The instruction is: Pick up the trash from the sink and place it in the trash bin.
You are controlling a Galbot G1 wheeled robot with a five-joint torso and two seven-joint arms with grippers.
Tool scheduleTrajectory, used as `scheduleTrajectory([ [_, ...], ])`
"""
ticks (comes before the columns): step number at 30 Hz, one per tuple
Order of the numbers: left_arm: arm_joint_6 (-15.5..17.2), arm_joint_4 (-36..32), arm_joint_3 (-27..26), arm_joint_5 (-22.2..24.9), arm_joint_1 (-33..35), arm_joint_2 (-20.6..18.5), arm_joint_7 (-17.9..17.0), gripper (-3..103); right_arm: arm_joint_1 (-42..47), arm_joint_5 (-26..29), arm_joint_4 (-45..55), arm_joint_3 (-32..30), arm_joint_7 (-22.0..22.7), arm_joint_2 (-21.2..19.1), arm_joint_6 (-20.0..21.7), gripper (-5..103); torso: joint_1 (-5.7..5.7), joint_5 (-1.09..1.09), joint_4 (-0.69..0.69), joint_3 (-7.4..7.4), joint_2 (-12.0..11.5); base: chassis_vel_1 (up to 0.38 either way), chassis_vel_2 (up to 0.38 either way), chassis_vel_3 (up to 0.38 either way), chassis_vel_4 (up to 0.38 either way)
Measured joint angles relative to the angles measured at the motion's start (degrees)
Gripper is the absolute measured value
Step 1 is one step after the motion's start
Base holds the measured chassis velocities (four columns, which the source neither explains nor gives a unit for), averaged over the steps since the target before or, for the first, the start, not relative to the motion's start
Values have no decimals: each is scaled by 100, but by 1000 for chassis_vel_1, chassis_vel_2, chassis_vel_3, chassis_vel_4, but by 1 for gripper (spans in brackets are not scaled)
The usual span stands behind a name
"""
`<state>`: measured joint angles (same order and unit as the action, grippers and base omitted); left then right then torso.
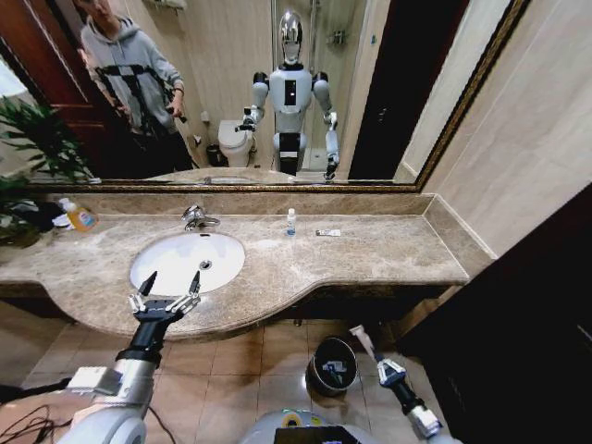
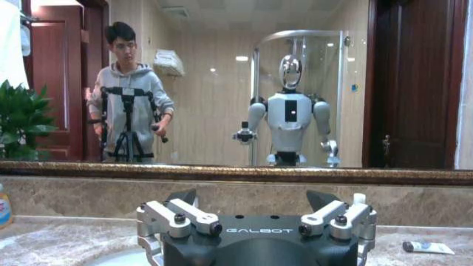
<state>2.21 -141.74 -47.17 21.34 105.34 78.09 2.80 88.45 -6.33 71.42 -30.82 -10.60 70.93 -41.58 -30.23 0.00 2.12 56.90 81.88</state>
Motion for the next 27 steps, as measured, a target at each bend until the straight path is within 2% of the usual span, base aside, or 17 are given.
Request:
scheduleTrajectory([
  [2,0,0,0,0,0,0,0,100,-187,-348,-242,65,-6,161,-52,0,0,1,-1,0,0,0,0,0,0],
  [15,0,0,0,0,0,0,0,100,-1171,-1018,-1651,253,-250,587,331,0,0,0,-1,0,0,0,0,0,0],
  [18,0,0,0,0,0,0,0,100,-1476,-1611,-1881,237,-247,702,439,0,0,-1,-1,0,0,0,0,0,0],
  [21,0,0,0,0,0,0,0,100,-1617,-1813,-2015,220,-242,755,482,0,0,-1,-1,0,0,0,0,0,0],
  [27,0,0,0,0,0,0,0,100,-1949,-2603,-2258,199,-342,850,925,0,0,0,-2,0,0,0,0,0,0],
])
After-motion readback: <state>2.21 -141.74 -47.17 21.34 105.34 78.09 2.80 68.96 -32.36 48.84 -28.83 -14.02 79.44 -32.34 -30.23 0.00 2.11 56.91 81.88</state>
